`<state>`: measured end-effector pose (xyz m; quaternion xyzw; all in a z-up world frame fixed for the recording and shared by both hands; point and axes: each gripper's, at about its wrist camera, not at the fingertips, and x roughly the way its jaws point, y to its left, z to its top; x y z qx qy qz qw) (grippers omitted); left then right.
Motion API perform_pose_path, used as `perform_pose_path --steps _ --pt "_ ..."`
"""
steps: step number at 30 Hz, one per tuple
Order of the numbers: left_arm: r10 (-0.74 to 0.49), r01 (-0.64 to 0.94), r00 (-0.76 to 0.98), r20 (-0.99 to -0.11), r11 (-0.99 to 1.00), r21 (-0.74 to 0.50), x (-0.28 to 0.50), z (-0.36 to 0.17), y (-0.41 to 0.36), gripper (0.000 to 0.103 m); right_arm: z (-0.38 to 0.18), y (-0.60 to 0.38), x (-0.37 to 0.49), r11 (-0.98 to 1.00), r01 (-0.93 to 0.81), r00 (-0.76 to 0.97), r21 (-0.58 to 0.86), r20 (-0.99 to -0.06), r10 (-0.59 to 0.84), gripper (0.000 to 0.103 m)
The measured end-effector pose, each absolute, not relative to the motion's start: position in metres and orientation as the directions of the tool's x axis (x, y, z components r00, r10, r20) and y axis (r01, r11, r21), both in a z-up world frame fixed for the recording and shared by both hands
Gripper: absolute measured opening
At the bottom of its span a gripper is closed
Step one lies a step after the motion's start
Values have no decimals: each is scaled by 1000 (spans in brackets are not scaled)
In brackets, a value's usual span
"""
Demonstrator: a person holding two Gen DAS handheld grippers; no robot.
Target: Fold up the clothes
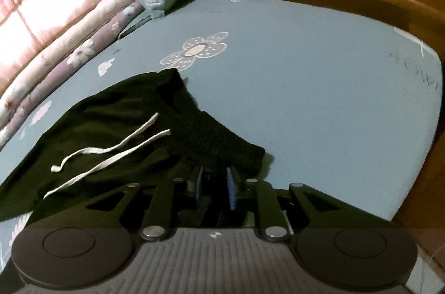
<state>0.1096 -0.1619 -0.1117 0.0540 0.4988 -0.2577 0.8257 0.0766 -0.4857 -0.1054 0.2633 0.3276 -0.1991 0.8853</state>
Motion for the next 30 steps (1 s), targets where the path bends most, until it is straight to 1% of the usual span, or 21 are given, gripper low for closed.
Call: perform_pose_path --steps 4,7,9,11,12,14,15,18,21,22,23,24,25,26,27,28,29,30 --pt "-384 506 347 -856 845 -174 114 -120 -172 99 -120 -485 89 776 537 666 329 -731 -151 22" --pt "-378 498 314 -871 847 -188 117 -131 -174 99 -122 -496 86 732 550 681 402 -723 -115 23" --pt "-367 500 326 -871 849 -171 115 -136 -174 99 -127 -497 89 724 560 670 402 -734 -111 27" --pt "-365 510 329 -871 845 -162 113 -137 -174 99 -130 -494 96 732 567 654 378 -747 -120 27" --pt "-364 513 328 -872 844 -159 113 -137 -174 99 -131 -489 99 754 565 640 335 -754 -145 25" --pt "-364 517 323 -874 841 -159 113 -138 -174 99 -131 -480 102 785 563 619 258 -761 -194 10" --pt "-365 517 320 -874 840 -162 113 -137 -174 99 -131 -477 102 793 564 613 230 -761 -215 9" --pt "-371 534 301 -879 829 -167 108 -135 -169 99 -130 -478 93 806 555 612 206 -757 -228 8" --pt "-391 545 271 -880 816 -194 106 -136 -161 99 -130 -484 86 790 565 618 238 -757 -213 8" --pt "-396 546 264 -879 813 -203 105 -135 -158 99 -129 -487 84 781 567 625 263 -755 -200 9" --pt "-397 540 259 -881 815 -209 107 -135 -156 99 -126 -489 82 773 564 636 290 -750 -182 13" --pt "-394 526 253 -884 823 -216 109 -133 -153 99 -123 -492 79 765 560 648 318 -744 -165 15" --pt "-398 515 248 -883 826 -228 110 -131 -152 99 -116 -493 75 756 552 673 353 -724 -154 21" --pt "-419 514 252 -872 821 -246 112 -126 -150 99 -108 -492 73 761 542 694 357 -701 -165 25" --pt "-439 514 257 -861 817 -263 114 -122 -149 99 -101 -492 71 769 531 713 355 -678 -179 26" --pt "-450 515 266 -853 814 -268 115 -119 -150 99 -92 -491 73 782 523 729 338 -653 -205 30" --pt "-452 519 271 -850 812 -267 118 -117 -153 99 -86 -491 82 803 501 739 322 -642 -204 34" --pt "-454 522 276 -847 811 -265 121 -115 -155 99 -81 -491 92 825 476 748 305 -633 -198 36"
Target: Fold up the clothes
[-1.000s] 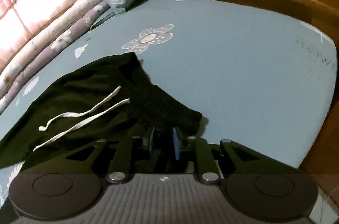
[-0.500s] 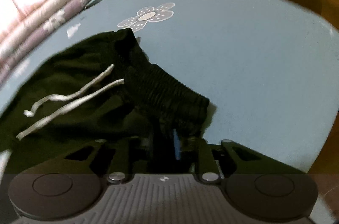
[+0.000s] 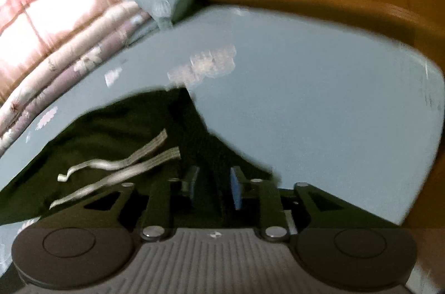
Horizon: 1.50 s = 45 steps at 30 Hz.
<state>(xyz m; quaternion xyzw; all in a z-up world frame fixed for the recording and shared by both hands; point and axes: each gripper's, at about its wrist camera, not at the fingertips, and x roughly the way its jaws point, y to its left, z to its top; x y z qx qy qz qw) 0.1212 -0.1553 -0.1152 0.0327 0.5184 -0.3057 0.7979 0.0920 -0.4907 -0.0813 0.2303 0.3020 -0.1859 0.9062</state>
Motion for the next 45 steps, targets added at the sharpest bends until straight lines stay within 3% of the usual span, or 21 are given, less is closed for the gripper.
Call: perform_pose_path --steps 2,8,11,13,16,18,19,21,23,27,29,32,35,37,42,45 --pt "-443 513 274 -853 818 -260 129 -118 -162 99 -80 -490 120 865 403 779 300 -608 -153 38" --pt "-461 485 229 -857 818 -310 138 -135 -165 99 -104 -488 197 932 333 730 145 -666 -157 42" --pt "-467 485 221 -856 814 -319 139 -136 -164 99 -117 -493 213 944 292 716 150 -689 -112 41" --pt "-469 480 221 -855 816 -324 140 -135 -163 99 -120 -495 215 945 265 730 191 -680 -67 25" --pt "-462 483 229 -857 818 -312 140 -136 -166 100 -115 -498 210 928 313 744 202 -659 -108 8" --pt "-453 492 233 -861 818 -297 139 -136 -169 100 -114 -502 208 909 361 751 211 -644 -149 6" --pt "-451 497 235 -861 817 -292 138 -136 -169 100 -113 -505 207 898 385 753 215 -636 -170 1" --pt "-449 502 240 -861 816 -285 137 -136 -170 100 -119 -508 213 880 448 701 160 -673 -234 1" --pt "-447 499 240 -862 818 -285 137 -136 -170 100 -121 -514 211 867 450 691 213 -698 -187 6" --pt "-433 492 249 -866 827 -272 136 -136 -172 100 -96 -498 191 908 378 733 182 -657 -173 17" --pt "-423 499 255 -870 828 -256 134 -136 -174 100 -86 -490 181 913 331 753 239 -650 -102 26" --pt "-411 515 260 -874 824 -235 132 -136 -176 100 -87 -480 177 893 224 727 391 -677 114 38" --pt "-412 514 262 -872 825 -236 132 -136 -175 100 -101 -464 184 894 167 650 416 -728 217 39" --pt "-413 514 266 -871 825 -234 132 -136 -175 100 -115 -461 195 908 224 601 354 -783 157 39" --pt "-415 521 274 -867 822 -229 130 -137 -175 100 -122 -487 196 840 328 653 432 -746 129 35" --pt "-417 521 280 -865 823 -227 130 -137 -175 101 -114 -476 191 880 285 633 380 -764 125 40"
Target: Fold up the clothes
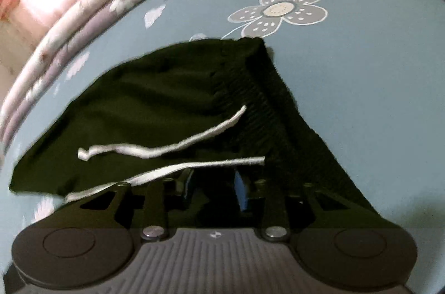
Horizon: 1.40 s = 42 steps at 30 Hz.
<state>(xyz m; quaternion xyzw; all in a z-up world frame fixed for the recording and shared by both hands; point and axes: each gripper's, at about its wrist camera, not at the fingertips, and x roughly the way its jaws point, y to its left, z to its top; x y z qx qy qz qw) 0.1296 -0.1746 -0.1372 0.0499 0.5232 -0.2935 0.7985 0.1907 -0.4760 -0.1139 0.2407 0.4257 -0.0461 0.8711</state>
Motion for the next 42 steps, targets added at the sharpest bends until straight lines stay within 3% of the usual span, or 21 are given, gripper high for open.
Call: perform_pose_path --steps 2,6,10,12,17,20,27,32,42 --pt "-415 521 285 -864 824 -224 129 -137 -175 101 -103 -468 186 883 234 666 407 -729 160 47" --pt "-414 513 293 -862 829 -224 128 -137 -174 101 -88 -459 188 809 130 716 573 -619 324 49" --pt "-411 511 292 -863 830 -223 128 -137 -176 101 -101 -438 215 629 106 657 770 -529 537 49" --pt "-411 511 290 -864 830 -223 129 -137 -176 101 -114 -421 226 579 131 605 804 -528 596 49" --pt "-423 512 288 -859 826 -235 129 -137 -174 101 -130 -389 231 615 179 599 768 -581 551 49" --pt "-432 514 285 -856 822 -244 130 -137 -172 101 -132 -385 228 607 195 681 770 -552 482 49" --pt "-440 523 279 -853 815 -249 129 -137 -171 101 -137 -385 229 486 123 829 865 -359 429 49" --pt "-443 527 280 -852 813 -249 128 -138 -170 101 -125 -376 229 438 -20 835 899 -226 501 50" --pt "-444 527 282 -851 812 -249 126 -140 -170 101 -77 -363 215 476 -208 812 854 -121 572 54"
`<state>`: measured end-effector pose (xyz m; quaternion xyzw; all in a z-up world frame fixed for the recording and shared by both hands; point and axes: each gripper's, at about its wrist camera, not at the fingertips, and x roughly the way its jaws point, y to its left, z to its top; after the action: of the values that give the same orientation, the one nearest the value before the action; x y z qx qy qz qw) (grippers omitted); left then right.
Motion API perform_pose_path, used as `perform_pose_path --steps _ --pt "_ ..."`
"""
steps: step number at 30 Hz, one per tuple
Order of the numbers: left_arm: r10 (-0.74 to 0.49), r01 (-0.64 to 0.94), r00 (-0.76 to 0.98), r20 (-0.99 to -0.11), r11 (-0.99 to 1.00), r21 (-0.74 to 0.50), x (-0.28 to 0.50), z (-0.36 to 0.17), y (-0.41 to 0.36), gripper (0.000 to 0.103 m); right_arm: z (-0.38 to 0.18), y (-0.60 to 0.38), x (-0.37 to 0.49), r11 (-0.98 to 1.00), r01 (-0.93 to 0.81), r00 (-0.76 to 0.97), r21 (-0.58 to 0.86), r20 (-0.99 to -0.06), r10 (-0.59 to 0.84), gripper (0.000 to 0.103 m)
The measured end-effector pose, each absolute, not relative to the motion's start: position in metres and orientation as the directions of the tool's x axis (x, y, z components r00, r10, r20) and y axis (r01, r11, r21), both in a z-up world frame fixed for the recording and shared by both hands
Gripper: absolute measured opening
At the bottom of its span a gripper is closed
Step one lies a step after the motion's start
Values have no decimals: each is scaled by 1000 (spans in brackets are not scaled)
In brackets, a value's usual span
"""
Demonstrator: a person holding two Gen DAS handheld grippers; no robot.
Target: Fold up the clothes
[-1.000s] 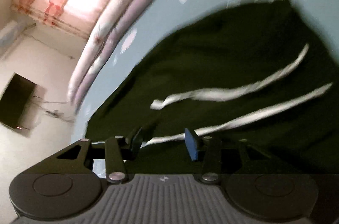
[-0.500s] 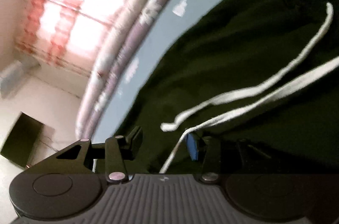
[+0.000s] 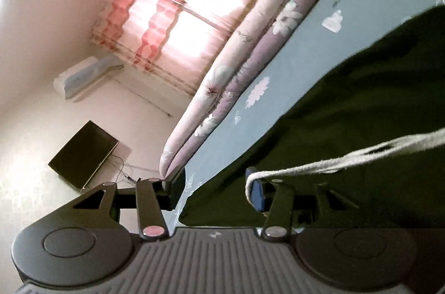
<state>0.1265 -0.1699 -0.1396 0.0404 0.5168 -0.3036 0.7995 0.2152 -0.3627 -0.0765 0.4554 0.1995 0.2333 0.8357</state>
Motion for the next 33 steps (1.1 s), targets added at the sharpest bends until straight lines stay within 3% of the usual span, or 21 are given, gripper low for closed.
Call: perform_pose_path --steps 7,12,14,16,18,20,21,25,29,33 --pt "-451 527 282 -846 810 -256 127 -141 -170 101 -76 -435 198 323 -236 862 916 45 505 54" --pt "-450 526 284 -847 811 -255 127 -141 -170 102 -73 -486 176 313 -222 897 923 67 437 54" --pt "-447 528 286 -848 812 -250 126 -140 -170 102 -70 -493 175 370 -168 892 914 -18 451 61" --pt "-441 528 289 -850 814 -243 126 -140 -172 102 -72 -488 187 509 -2 838 861 -277 470 70" --pt "-435 527 291 -852 816 -236 126 -140 -173 102 -83 -477 201 644 147 733 751 -520 439 70" --pt "-429 526 293 -854 818 -231 126 -140 -174 102 -101 -462 215 753 242 614 612 -698 369 70" --pt "-427 526 294 -855 819 -228 126 -140 -174 102 -106 -459 214 793 248 577 556 -743 340 70" --pt "-431 527 295 -853 818 -231 126 -139 -174 102 -84 -440 202 949 160 553 271 -821 142 69" --pt "-438 526 293 -850 816 -239 127 -139 -173 102 -72 -429 183 988 148 535 -44 -837 -117 72" --pt "-443 525 294 -847 815 -244 127 -139 -172 102 -73 -441 178 960 244 550 -136 -796 -253 72"
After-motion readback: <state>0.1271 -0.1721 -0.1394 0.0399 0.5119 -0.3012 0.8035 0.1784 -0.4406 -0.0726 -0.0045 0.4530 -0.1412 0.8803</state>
